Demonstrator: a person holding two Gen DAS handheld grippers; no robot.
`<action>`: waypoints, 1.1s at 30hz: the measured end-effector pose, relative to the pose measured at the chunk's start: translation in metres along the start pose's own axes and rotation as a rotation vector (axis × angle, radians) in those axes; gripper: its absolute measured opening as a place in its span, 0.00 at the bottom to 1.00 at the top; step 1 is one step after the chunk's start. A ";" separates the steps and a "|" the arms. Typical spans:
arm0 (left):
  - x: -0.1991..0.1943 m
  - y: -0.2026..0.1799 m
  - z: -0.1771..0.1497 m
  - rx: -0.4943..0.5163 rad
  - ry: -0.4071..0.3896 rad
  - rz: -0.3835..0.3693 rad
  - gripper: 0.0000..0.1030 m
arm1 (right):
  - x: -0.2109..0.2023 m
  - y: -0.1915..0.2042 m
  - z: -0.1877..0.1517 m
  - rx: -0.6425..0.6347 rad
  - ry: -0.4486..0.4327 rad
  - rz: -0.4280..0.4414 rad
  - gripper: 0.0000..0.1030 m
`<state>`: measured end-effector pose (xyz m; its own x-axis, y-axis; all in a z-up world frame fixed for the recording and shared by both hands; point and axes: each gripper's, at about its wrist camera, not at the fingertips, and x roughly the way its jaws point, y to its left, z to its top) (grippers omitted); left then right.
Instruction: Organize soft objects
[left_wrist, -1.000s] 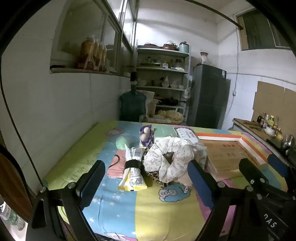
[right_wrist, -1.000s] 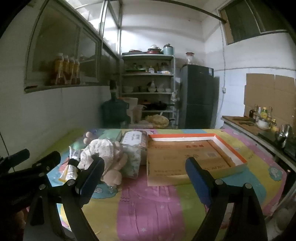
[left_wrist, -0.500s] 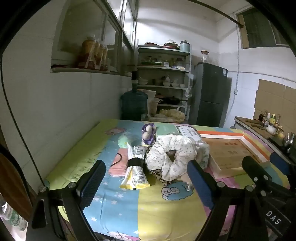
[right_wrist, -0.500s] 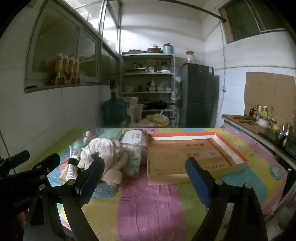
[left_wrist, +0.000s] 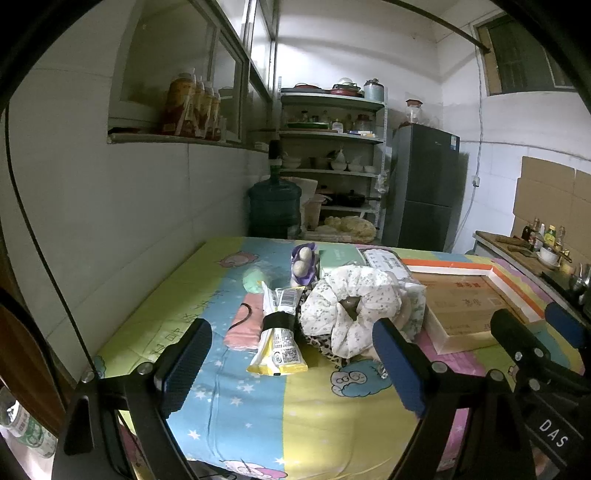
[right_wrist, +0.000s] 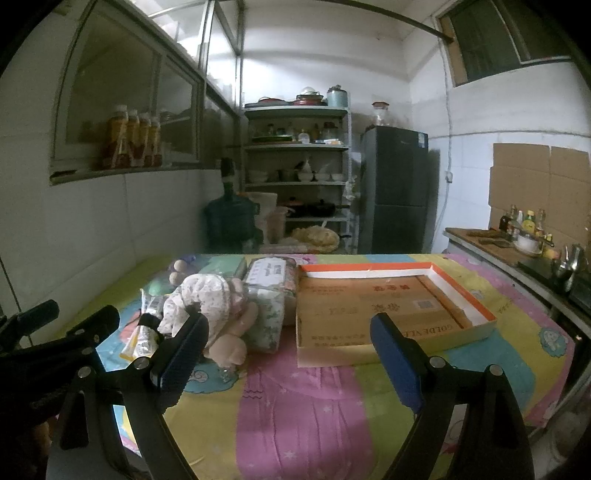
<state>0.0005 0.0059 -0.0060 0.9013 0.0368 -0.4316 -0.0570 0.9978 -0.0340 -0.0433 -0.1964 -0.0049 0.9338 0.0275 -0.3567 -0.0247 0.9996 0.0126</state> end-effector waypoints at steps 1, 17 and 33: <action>0.000 0.000 0.000 0.000 0.000 0.001 0.87 | 0.000 0.000 0.000 0.000 0.000 -0.001 0.88; 0.000 0.000 0.000 0.001 0.001 0.001 0.87 | 0.000 0.000 0.000 -0.001 0.001 0.000 0.88; 0.007 0.004 0.008 -0.015 0.010 0.022 0.87 | 0.001 0.005 0.009 -0.014 0.012 0.039 0.88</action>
<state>0.0098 0.0105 -0.0018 0.8955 0.0583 -0.4413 -0.0836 0.9958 -0.0382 -0.0392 -0.1917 0.0029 0.9278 0.0661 -0.3672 -0.0657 0.9977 0.0135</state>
